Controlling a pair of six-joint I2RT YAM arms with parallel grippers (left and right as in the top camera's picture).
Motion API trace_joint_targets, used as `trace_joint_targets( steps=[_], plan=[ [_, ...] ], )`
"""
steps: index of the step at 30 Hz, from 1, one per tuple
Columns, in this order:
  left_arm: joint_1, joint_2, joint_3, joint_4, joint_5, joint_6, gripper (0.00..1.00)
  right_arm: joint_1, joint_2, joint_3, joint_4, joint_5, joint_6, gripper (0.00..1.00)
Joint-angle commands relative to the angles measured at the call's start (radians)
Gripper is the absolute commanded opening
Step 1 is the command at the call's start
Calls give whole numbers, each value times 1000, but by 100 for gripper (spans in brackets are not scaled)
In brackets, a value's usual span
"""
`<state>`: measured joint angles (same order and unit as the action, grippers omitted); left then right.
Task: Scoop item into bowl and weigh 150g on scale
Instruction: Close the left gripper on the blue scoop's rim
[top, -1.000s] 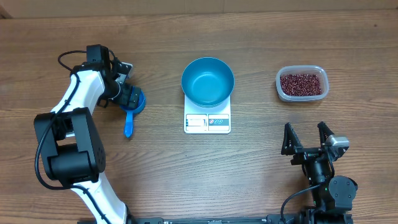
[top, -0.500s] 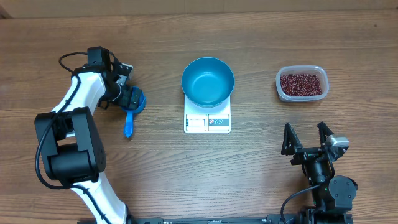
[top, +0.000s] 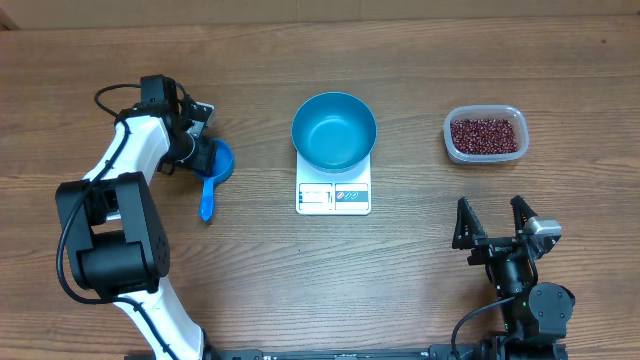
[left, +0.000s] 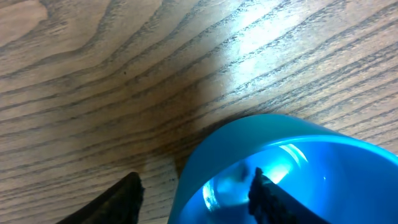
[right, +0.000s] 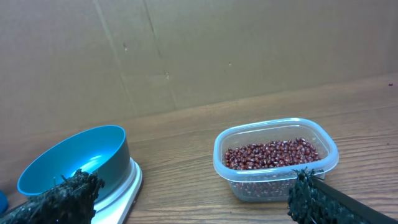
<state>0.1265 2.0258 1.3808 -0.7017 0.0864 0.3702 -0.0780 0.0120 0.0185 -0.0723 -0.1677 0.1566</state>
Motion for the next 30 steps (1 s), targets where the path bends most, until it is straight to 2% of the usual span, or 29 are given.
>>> trace_joint_targets(
  steps=[1, 7, 20, 24, 30],
  plan=[
    [4, 14, -10, 4, 19, 0, 54, 0, -9, -11, 3, 10, -9, 100],
    [4, 14, -10, 3, 18, 0, 34, 0, -9, -11, 3, 10, -9, 100],
    [4, 14, -10, 3, 19, 0, 15, 0, -9, -11, 3, 10, -9, 100],
    [4, 14, -10, 0, 19, 0, 5, 0, -9, -11, 3, 10, -9, 100],
    [4, 14, -10, -9, 18, -13, 4, 0, -9, -11, 3, 10, -9, 100]
  ],
)
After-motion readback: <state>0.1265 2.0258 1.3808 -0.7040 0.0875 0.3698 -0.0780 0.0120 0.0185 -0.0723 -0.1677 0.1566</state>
